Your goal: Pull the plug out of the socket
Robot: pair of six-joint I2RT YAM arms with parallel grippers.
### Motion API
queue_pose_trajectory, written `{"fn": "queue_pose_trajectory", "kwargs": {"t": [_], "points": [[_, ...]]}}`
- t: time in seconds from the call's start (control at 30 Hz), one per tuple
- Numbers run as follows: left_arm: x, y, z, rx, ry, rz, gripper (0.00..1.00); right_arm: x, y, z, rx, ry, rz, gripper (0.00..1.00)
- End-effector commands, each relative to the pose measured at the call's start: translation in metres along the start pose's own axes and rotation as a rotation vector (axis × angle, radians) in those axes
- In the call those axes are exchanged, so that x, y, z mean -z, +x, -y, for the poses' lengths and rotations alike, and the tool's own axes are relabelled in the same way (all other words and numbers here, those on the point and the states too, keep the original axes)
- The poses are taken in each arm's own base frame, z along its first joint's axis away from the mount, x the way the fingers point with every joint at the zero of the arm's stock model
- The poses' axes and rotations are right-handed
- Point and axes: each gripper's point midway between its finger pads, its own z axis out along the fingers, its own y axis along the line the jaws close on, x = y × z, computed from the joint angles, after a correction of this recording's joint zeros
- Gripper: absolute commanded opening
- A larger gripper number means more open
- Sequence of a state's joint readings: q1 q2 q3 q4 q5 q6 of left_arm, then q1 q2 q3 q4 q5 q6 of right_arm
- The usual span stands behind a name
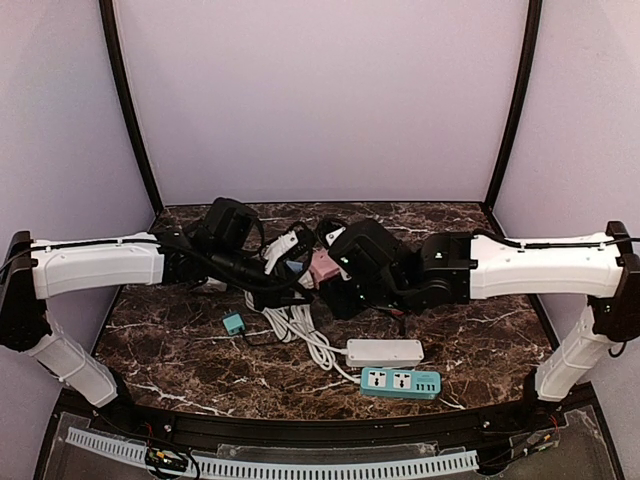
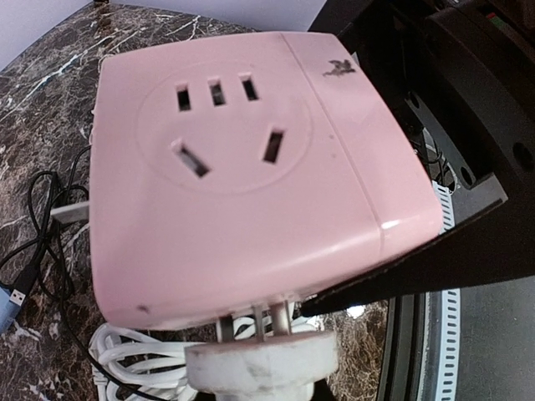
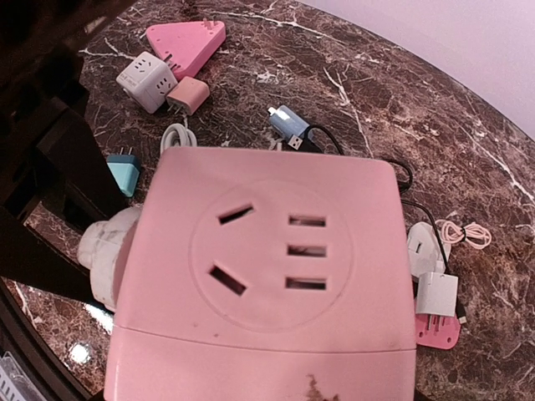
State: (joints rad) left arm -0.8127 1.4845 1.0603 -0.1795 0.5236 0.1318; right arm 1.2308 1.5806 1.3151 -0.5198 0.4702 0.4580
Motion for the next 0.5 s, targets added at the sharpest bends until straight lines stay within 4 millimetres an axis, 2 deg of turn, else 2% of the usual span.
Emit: {"fn": "queue_pose_trajectory", "kwargs": {"t": [0.0,0.23,0.47], "points": [[0.01,0.001,-0.003,0.002,0.008,-0.024,0.01,-0.003,-0.002,0.0,0.072,0.072,0.032,0.0],[0.017,-0.004,-0.005,0.006,0.013,-0.007,0.01,-0.015,0.015,0.002,0.124,0.135,-0.017,0.0],[0.015,-0.004,-0.003,0.008,0.024,-0.004,0.01,-0.006,0.001,-0.003,0.067,0.096,0.027,0.0]]}}
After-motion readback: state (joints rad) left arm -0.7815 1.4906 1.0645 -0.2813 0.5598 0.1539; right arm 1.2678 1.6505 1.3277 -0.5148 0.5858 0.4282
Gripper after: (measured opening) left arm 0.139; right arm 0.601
